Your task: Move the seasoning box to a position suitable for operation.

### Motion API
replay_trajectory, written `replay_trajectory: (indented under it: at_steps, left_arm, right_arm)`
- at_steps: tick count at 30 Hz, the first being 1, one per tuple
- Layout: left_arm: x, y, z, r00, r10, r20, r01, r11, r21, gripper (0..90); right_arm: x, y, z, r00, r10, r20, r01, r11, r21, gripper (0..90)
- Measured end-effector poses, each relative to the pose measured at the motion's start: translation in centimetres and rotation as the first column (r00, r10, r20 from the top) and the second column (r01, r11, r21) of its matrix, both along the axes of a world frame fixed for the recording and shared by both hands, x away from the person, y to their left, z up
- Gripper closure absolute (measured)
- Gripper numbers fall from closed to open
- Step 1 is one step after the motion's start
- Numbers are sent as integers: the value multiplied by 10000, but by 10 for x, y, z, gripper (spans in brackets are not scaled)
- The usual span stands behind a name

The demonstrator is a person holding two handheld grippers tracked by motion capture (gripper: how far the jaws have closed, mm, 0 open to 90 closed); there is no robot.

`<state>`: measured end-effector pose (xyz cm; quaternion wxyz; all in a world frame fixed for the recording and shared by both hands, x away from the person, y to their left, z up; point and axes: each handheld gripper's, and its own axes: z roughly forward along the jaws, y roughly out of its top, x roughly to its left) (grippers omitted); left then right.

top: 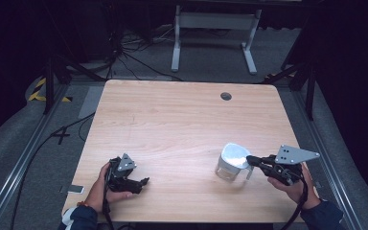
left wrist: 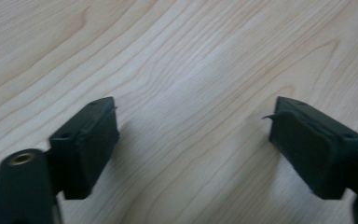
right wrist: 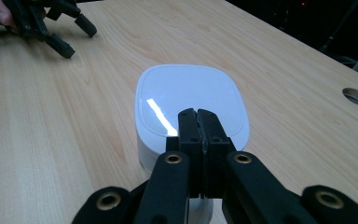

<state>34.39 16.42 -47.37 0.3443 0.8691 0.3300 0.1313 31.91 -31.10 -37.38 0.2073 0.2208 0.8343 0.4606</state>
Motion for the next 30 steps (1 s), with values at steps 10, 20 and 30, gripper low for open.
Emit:
replay_trajectory:
  at_steps: [10,20,30]
  left_arm:
    - [-5,-74,25,9807,-1651,1047,1724,9828,-654,372]
    - [13,-122,52,9593,-2335,1590,2588,9520,-1636,558]
    - [29,-159,69,9252,-3117,2163,3475,9250,-1537,808]
  right_arm:
    - [-1,-4,-2,9998,-185,102,184,9997,141,900]
    - [-2,-5,-3,9996,-204,177,201,9997,168,900]
    - [-3,-5,-4,9996,-183,211,179,9997,155,900]
